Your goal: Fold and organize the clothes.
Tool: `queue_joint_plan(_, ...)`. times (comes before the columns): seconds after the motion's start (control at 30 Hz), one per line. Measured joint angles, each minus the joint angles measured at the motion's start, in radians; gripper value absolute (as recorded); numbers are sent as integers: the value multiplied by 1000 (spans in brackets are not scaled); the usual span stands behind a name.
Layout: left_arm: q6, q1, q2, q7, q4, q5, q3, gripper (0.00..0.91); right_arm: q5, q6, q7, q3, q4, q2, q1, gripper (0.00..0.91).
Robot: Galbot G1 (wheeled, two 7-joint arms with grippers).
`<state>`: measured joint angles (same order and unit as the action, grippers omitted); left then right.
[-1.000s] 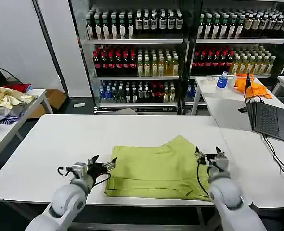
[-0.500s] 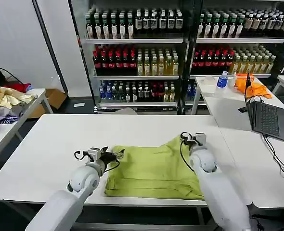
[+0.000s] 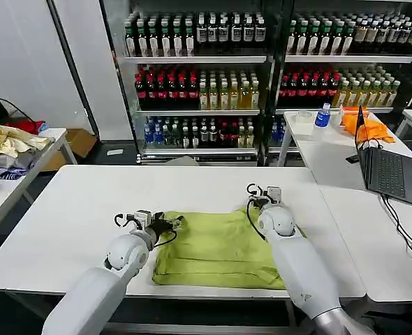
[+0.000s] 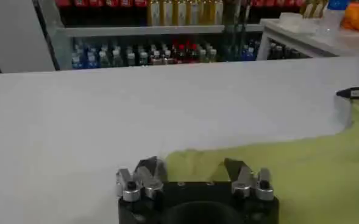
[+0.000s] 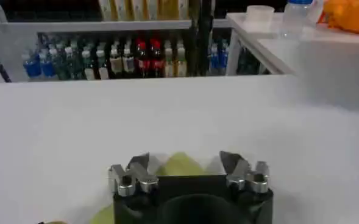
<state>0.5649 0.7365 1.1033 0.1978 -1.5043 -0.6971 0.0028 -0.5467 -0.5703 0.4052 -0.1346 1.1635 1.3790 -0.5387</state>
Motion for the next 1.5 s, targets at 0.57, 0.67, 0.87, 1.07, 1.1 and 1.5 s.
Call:
queue_joint_plan(0.57,-5,19,-7,-23,-1,-8,-3,20,-3,20,13,-7,70,-15,-63,0)
queue_joint_plan(0.67,-11,26,-10,-27,-10,-14,-10,20,3,34,9,-11,97,-24,-77,0)
queue_joint_plan(0.87,-15,41,-24,-33,-39,-32,-33,20,9,65,-2,-25,188,-59,-110,0)
queue_joint_plan(1.07,-14,64,-49,-35,-98,-51,-63,10,9,68,-6,-47,330,-102,-164,0)
queue_joint_plan(1.1,-14,71,-55,-36,-112,-54,-69,20,9,68,-8,-52,356,-110,-176,0)
queue_joint_plan(1.5,-9,172,-109,-41,-282,-53,-119,20,23,64,-19,-146,693,-189,-420,0)
